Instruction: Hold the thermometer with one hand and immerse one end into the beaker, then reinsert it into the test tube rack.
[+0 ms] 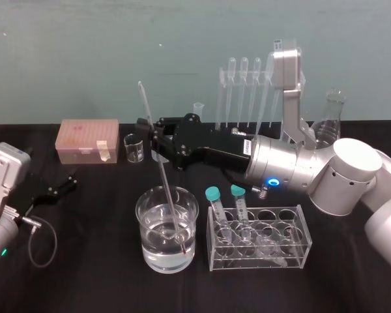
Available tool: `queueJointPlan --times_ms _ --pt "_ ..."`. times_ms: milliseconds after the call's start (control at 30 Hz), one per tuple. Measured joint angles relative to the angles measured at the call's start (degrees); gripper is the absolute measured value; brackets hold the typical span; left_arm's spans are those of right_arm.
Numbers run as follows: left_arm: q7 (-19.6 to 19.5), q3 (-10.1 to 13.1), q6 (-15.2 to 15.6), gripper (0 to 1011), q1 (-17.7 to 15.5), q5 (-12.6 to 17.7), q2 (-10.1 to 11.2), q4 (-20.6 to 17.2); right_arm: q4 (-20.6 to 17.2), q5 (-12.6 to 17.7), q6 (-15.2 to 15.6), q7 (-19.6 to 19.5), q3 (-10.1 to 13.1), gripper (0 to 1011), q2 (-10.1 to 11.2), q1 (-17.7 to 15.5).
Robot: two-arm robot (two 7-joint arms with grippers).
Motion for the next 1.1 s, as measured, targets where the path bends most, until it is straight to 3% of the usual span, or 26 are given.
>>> queueJointPlan --times_ms 1100 --pt "0.00 0.00 0.00 1008 0.00 0.00 0.00 0.00 -0.12 -0.40 -0.30 -0.75 -0.41 52 0.27 -0.47"
